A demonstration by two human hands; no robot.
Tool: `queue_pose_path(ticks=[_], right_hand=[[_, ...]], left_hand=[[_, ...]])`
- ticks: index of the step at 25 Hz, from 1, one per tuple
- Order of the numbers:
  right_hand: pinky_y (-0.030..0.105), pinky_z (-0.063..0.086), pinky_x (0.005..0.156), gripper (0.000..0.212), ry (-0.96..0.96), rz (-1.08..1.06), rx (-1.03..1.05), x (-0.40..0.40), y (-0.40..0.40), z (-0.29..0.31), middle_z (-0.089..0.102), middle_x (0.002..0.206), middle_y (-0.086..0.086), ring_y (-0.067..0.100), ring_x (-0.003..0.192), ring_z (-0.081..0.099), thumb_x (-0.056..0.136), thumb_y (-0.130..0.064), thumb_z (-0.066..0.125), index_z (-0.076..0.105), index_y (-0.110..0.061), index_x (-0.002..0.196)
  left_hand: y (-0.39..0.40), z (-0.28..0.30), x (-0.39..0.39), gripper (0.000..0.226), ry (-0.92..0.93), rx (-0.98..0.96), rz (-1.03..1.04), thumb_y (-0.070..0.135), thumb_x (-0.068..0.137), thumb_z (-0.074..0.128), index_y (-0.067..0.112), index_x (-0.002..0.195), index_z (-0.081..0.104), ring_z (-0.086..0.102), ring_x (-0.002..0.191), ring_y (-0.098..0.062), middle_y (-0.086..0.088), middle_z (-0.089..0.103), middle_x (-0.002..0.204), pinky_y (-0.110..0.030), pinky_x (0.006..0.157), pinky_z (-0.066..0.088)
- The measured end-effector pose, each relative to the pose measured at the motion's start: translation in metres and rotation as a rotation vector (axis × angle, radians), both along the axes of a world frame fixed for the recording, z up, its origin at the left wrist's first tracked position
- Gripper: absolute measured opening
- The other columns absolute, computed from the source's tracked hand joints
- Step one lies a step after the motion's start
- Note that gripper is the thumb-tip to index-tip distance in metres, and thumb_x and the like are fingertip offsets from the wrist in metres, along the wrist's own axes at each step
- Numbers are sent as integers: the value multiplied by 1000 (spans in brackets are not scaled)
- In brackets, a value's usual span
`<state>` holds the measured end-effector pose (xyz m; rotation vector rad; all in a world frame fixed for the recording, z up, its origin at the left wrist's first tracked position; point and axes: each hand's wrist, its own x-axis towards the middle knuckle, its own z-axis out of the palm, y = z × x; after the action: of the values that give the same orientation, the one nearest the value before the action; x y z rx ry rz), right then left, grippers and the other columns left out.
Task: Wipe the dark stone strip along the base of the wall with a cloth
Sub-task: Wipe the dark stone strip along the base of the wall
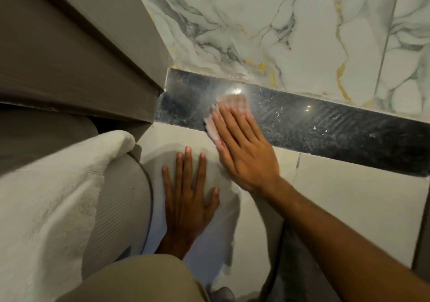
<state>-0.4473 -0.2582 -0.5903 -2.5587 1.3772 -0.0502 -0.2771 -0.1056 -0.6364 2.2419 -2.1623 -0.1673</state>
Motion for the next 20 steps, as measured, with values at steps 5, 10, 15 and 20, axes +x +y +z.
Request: queue_pose_path(ticks=[5, 10, 15, 20], right_hand=[[54, 15, 143, 67, -9, -445, -15, 7, -48, 4, 5, 187, 13, 28, 175, 4, 118, -38, 23, 8, -11, 177], [53, 20, 142, 67, 37, -283, 35, -30, 32, 2, 8, 188, 9, 25, 175, 6, 118, -37, 31, 11, -14, 177], [54, 16, 143, 69, 44, -642, -16, -31, -41, 0, 2, 188, 13, 29, 175, 3, 118, -40, 23, 4, -10, 177], [53, 23, 142, 67, 49, -331, 34, -52, 27, 0, 13, 187, 11, 27, 174, 10, 117, -39, 32, 17, -13, 177]], left_hand=[[-3, 2, -7, 80, -3, 2, -52, 59, 111, 37, 17, 178, 21, 12, 173, -41, -20, 11, 187, -69, 138, 6], [-7, 10, -12, 79, 46, 12, -113, 60, 113, 31, 16, 178, 19, 13, 172, -43, -23, 12, 186, -72, 137, 10], [-14, 11, -19, 77, 55, 32, -123, 59, 114, 24, 16, 178, 18, 14, 172, -42, -22, 15, 185, -71, 137, 11], [-18, 17, -28, 79, 57, 44, -157, 57, 112, 32, 12, 176, 26, 19, 170, -46, -26, 20, 183, -74, 134, 19]])
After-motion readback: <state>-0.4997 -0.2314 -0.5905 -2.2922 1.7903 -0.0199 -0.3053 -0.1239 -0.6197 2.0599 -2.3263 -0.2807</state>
